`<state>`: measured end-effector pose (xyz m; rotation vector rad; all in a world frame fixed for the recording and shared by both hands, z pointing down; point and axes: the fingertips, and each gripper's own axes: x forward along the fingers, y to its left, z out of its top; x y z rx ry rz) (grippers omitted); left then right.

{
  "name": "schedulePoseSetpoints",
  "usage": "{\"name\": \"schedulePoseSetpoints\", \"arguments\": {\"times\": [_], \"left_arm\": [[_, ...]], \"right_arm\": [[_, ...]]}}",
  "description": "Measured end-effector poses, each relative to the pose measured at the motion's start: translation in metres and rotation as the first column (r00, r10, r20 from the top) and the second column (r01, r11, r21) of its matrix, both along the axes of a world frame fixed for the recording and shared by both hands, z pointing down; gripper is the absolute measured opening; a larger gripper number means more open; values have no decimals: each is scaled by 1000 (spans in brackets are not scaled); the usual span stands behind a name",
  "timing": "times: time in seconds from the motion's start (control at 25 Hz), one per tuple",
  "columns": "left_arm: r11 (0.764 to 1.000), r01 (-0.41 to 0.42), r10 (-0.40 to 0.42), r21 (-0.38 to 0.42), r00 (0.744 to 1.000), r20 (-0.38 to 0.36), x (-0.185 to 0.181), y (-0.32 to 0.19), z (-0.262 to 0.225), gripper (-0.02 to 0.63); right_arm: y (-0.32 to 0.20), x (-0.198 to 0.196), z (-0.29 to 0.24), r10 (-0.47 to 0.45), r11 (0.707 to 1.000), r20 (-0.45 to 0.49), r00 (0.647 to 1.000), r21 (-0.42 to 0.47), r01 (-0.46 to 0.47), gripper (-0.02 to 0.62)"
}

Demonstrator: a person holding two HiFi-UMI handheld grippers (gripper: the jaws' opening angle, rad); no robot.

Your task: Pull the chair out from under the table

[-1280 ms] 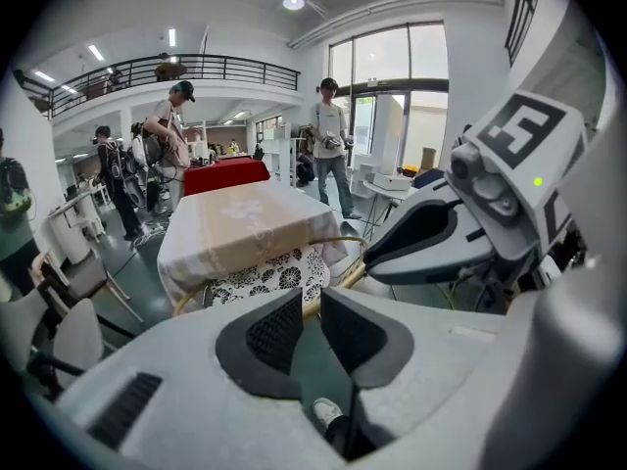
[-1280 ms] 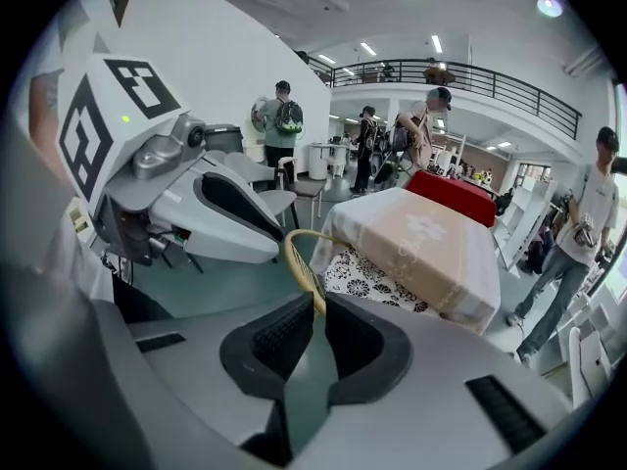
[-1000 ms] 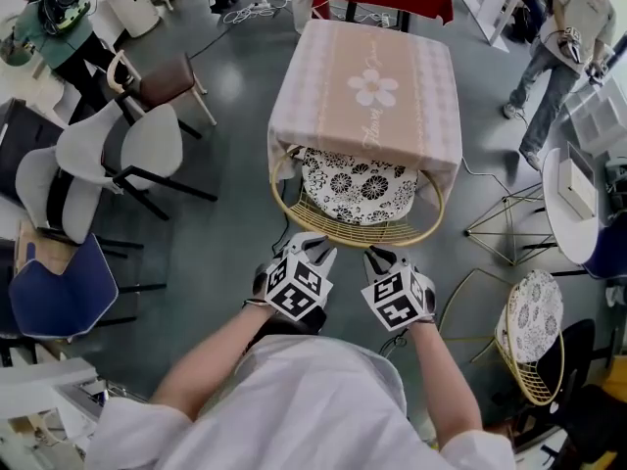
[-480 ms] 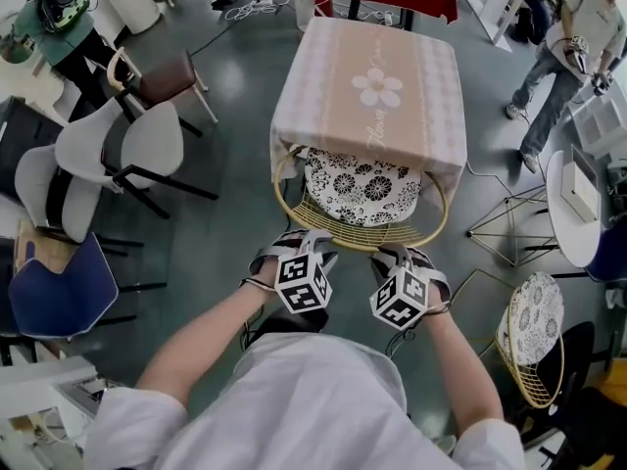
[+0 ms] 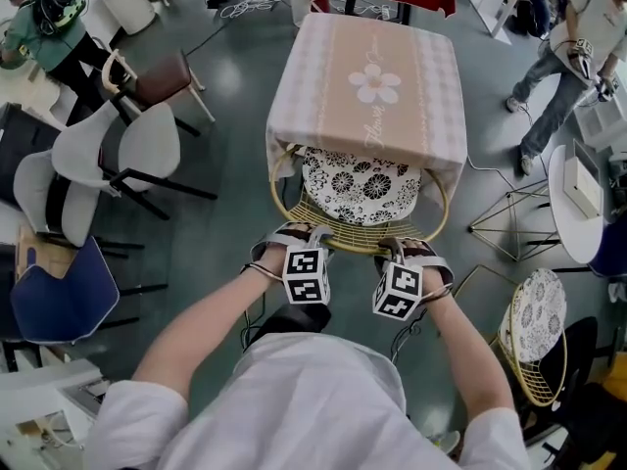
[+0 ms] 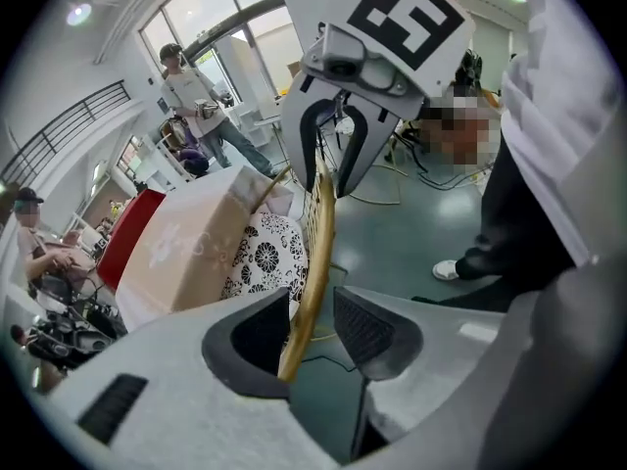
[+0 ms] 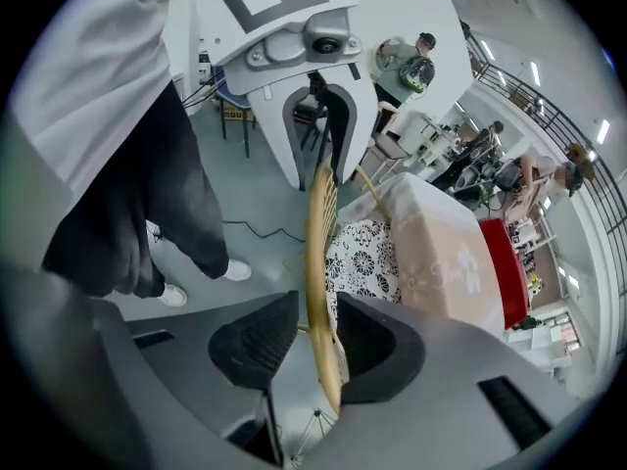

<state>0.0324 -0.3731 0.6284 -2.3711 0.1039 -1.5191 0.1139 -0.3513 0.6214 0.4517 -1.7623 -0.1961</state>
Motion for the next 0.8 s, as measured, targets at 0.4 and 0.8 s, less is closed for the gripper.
{"name": "schedulePoseSetpoints", "arguments": {"times": [0.4,0.8], "left_arm": [[991,-106,96,77,988,121,7,-6,13,66],[995,-85,78,52,990,115,6,-3,15,64]], "right_arm": [[-6,-9,18,-92,996,-64,994,9,92,32],[-4,-9,18,-66,998,-74,995,-5,65,29]]}}
